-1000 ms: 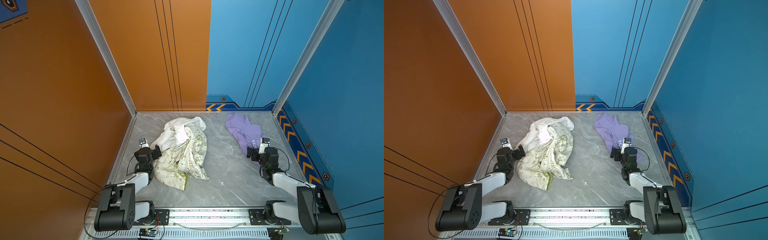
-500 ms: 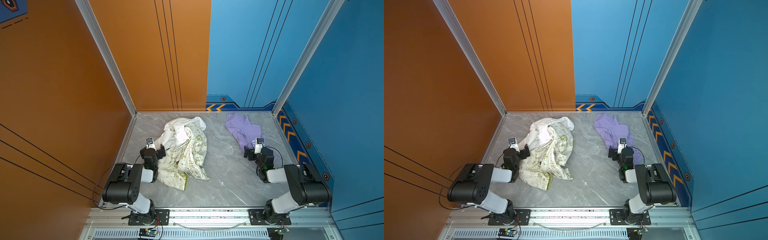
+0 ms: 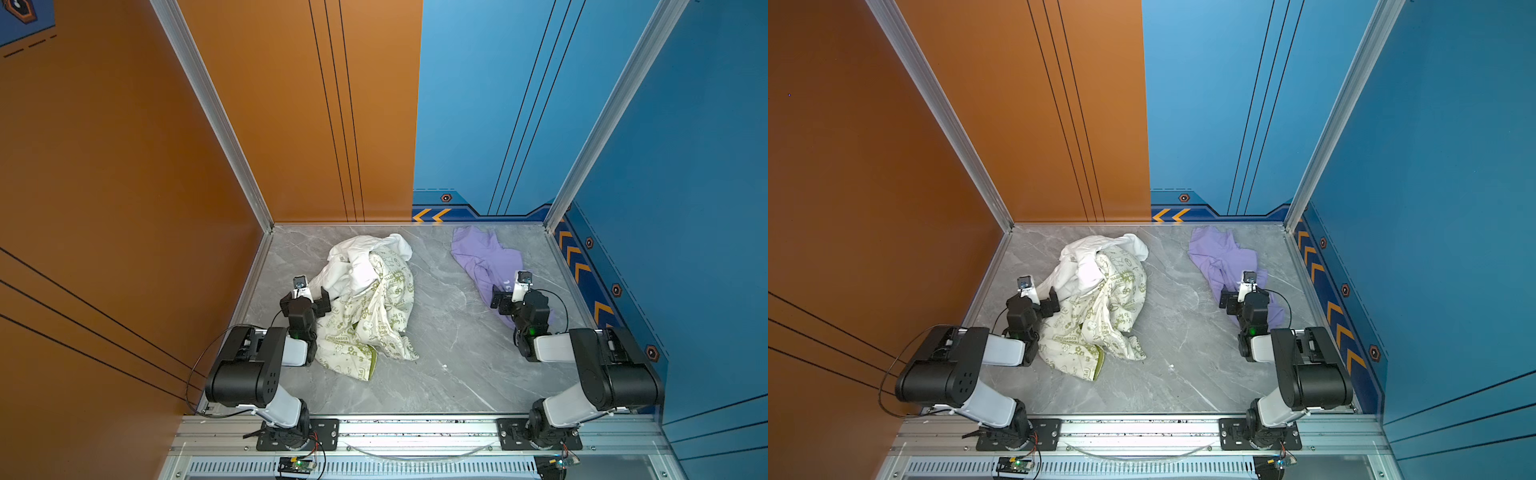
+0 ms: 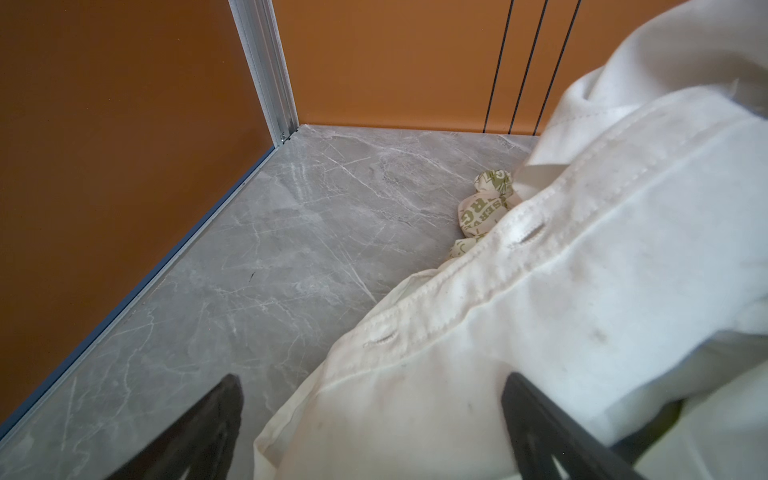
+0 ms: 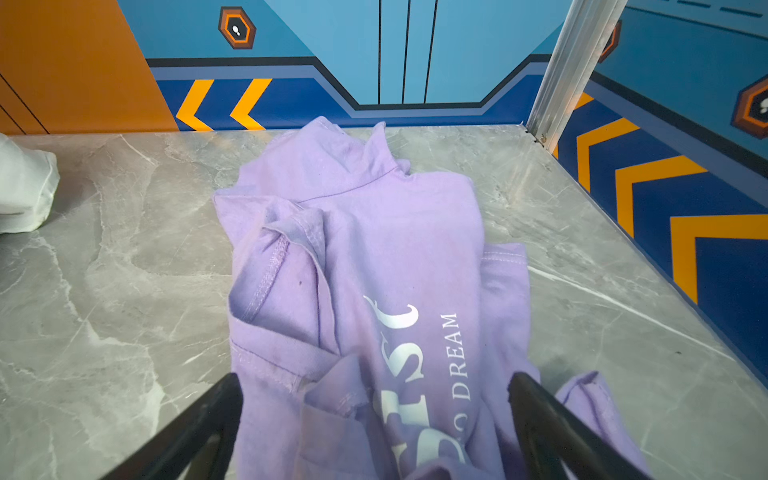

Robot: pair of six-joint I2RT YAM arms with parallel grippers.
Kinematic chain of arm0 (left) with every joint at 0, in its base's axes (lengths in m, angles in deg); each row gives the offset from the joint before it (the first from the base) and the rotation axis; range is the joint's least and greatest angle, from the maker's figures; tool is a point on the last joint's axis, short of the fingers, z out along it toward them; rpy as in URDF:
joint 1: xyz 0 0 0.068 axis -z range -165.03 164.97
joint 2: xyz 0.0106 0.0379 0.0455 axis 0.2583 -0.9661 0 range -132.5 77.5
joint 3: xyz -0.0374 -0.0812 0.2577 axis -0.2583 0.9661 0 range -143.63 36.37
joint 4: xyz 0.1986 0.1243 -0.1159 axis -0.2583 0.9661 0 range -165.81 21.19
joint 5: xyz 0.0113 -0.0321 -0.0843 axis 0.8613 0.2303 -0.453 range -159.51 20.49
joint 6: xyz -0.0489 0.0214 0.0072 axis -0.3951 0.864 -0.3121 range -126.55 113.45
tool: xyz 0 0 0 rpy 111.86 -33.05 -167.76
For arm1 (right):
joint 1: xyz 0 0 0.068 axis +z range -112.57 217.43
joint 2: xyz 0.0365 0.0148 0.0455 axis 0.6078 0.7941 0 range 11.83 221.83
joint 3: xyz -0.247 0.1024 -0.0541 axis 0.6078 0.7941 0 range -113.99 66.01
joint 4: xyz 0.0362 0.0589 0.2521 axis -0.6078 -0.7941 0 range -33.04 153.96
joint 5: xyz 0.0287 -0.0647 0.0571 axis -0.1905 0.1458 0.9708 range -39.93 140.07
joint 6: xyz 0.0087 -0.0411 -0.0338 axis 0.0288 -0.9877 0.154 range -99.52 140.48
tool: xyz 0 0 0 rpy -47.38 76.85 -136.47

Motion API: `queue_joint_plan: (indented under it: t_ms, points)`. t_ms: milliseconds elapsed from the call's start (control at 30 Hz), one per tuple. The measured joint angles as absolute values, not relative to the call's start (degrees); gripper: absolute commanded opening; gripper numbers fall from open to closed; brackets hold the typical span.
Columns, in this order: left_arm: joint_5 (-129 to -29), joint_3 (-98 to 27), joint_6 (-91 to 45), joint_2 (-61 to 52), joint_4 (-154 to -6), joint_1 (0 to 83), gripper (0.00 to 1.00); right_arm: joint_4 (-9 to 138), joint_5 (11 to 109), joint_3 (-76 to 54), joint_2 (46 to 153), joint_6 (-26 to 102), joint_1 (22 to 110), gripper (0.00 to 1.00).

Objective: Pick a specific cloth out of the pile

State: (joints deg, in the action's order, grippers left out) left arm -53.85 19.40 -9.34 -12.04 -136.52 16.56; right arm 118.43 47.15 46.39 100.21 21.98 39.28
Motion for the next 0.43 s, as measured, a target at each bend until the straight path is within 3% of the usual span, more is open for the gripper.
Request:
queue_joint_plan:
  t_ms: [433]
  points:
    - [-53.9, 19.4, -8.4, -12.0, -136.5, 17.3, 0.98, 117.2, 47.0, 45.6, 100.2, 22.9, 38.1, 1.0]
